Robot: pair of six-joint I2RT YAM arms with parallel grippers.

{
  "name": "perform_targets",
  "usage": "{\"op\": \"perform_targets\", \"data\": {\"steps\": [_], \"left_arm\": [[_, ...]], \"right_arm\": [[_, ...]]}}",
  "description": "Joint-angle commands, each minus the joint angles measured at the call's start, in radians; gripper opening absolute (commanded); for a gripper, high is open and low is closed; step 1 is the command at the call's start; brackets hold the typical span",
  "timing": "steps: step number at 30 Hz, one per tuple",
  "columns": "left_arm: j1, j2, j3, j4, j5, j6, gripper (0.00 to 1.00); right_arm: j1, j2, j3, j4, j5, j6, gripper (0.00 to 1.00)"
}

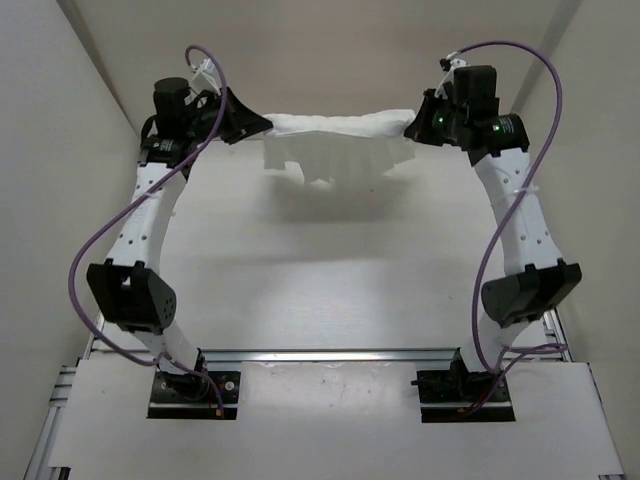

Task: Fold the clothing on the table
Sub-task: Flatten the skirt out

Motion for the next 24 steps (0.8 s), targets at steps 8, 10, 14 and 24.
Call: {"op": "perform_targets", "data": {"steps": [8,10,14,24], "left_arm": [[0.120,-0.365,-0.370,0.183,0.328,-0.095,0.00],[0.104,-0.428,-0.407,0.185,0.378,-0.061,0.00],[0.083,-0.583,-0.461,0.070,0.392,0.029,0.00],[0.104,-0.642,-0.928,0.156,0.140,-0.140,0.00]], "right_arm": [[0.271,-0.583,-0.613,0.195,0.302,-0.164,0.00],[0.323,-0.694,-0.705,0.233,0.364,-0.159,0.00],[0.342,-0.846,-0.773,0.241,0.367,-0.147,0.00],[-0.121,-0.654,-0.870,0.187,-0.146,-0.063,0.00]]}}
